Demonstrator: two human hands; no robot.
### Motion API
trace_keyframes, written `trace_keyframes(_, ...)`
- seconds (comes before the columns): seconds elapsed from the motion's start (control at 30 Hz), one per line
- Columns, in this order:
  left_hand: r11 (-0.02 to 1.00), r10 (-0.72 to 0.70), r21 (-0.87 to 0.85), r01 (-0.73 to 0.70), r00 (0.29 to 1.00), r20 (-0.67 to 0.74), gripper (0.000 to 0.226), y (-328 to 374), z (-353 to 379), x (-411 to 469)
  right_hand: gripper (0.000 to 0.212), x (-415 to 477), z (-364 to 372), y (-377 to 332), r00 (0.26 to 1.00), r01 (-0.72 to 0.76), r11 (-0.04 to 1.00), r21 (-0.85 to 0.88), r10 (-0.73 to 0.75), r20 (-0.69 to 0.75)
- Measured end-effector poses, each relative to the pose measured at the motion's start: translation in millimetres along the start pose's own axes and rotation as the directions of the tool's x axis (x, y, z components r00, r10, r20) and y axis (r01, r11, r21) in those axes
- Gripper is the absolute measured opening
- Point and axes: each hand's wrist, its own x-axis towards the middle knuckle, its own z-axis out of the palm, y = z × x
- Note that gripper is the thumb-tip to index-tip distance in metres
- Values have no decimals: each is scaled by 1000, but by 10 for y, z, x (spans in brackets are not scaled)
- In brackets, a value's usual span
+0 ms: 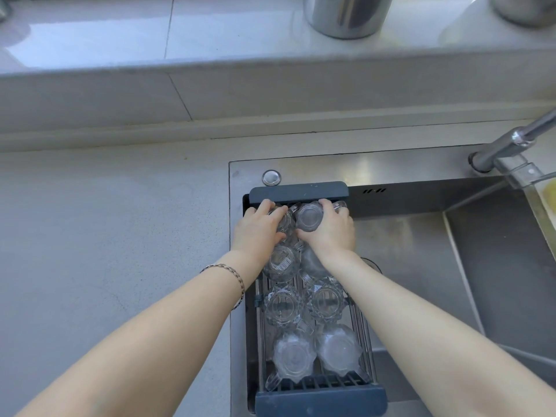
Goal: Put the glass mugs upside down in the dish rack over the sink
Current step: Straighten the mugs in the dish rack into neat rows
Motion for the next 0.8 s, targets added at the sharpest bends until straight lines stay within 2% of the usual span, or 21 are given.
trace_keyframes(0.23,1000,8,-3,-8,1000,6,54,-14,1,18,78,-6,-358,161,983,155,971,183,-169,65)
trace_keyframes(0.47,1000,7,-15,-7,1000,20,55,-3,-27,19,75,2,-387,132,962,227,969,97,-238,132)
trace_keyframes(0.67,1000,3,-23,-2,1000,16,55,-3,-6,22,73,153,-268,159,942,193,977,90,-211,261)
trace_keyframes(0.8,1000,8,-18,-7,1000,14,55,-3,-3,27,73,185,-249,263,928,123,958,260,-204,313)
